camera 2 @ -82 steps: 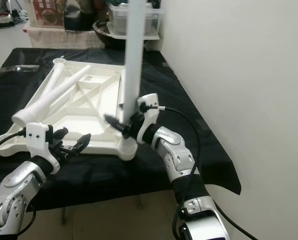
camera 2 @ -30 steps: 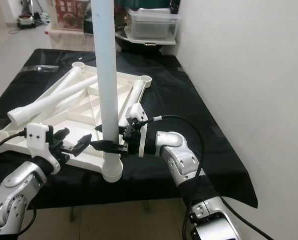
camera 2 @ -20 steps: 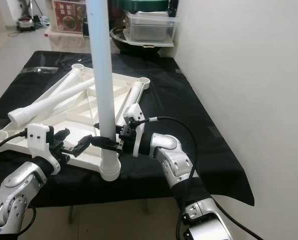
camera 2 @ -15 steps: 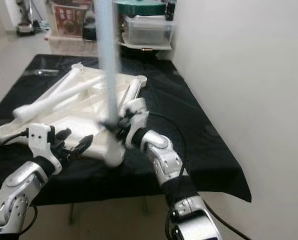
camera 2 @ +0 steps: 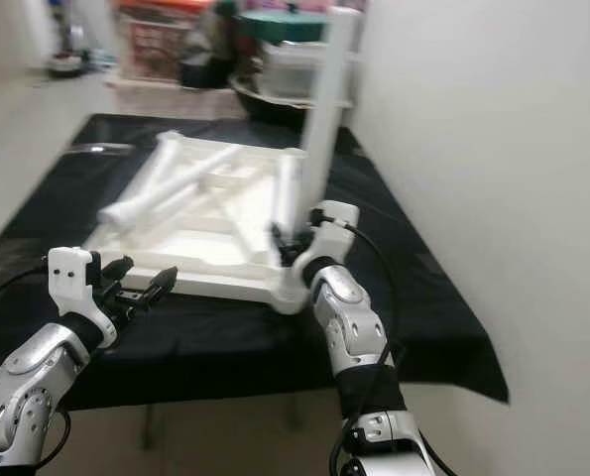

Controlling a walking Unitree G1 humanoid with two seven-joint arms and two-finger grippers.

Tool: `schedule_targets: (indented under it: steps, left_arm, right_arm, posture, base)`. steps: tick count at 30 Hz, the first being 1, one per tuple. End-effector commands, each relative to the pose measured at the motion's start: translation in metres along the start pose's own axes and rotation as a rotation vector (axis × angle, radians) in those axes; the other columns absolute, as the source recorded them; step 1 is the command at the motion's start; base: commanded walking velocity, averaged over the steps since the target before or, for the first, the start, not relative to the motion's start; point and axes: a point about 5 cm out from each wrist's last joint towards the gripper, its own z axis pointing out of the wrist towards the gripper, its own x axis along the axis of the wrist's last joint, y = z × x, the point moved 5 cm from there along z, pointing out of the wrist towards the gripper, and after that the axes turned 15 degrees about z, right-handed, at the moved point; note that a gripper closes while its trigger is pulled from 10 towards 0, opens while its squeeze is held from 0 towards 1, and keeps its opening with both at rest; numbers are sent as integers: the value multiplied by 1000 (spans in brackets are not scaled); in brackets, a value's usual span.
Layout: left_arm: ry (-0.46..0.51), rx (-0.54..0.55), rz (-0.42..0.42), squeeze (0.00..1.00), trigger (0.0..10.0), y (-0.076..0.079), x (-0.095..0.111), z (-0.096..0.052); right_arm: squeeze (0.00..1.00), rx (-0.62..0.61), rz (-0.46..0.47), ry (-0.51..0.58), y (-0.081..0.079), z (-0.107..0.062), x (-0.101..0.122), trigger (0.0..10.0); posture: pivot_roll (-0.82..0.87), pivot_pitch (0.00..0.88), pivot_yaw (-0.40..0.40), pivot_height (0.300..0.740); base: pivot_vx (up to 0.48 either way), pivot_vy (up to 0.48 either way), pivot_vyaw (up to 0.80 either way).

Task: Building children table

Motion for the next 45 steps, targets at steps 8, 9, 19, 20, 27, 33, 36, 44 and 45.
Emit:
schedule_targets:
  steps: [8, 9, 19, 20, 27, 33, 36, 44, 45]
  left_arm:
    - [14, -3, -25, 0, 10000, 0, 1, 2]
    - [14, -4, -22, 0, 10000, 0, 1, 3]
    - [23, 4, -36, 0, 10000, 2, 4, 0]
    - [23, 4, -36, 0, 10000, 2, 4, 0]
    - [27, -6, -41, 0, 10000, 4, 5, -3]
    - [27, -8, -40, 0, 10000, 4, 5, -3]
    - [19, -1, -34, 0, 10000, 1, 4, -3]
    - [18, 1, -41, 0, 10000, -2, 5, -4]
    - [15, 1, -34, 0, 10000, -2, 4, -4]
  right_arm:
    - [0, 490, -193, -175, -51, -9, 5, 10000]
    - [0, 524, -219, -218, -50, -10, 0, 10000]
    - [0, 352, -228, -201, -29, 7, -12, 0]
    - [0, 352, -228, -201, -29, 7, -12, 0]
    - [0, -469, -153, -99, 83, -9, -2, 0]
    - [0, -780, -129, 41, 119, -44, 14, 0]
    - [0, -909, -41, 167, 103, -59, 16, 1216]
    - [1000, -470, -19, 180, 47, -7, 30, 10000]
    - [1000, -338, 7, 161, 30, 2, 33, 10000]
  posture:
    - [67, 0, -113, 740]
    - [70, 0, -116, 740]
    - [81, 0, -123, 740]
    - [81, 0, -123, 740]
    - [66, 0, -111, 740]
    - [58, 0, -104, 740]
    - [52, 0, -98, 740]
    - [64, 0, -106, 740]
    - [61, 0, -105, 740]
  base:
    - [0, 0, 0]
    - [0, 0, 0]
    - [0, 0, 0]
    - [0, 0, 0]
    - [0, 0, 0]
    - [0, 0, 0]
    - [0, 0, 0]
    - [0, 0, 0]
    - [0, 0, 0]
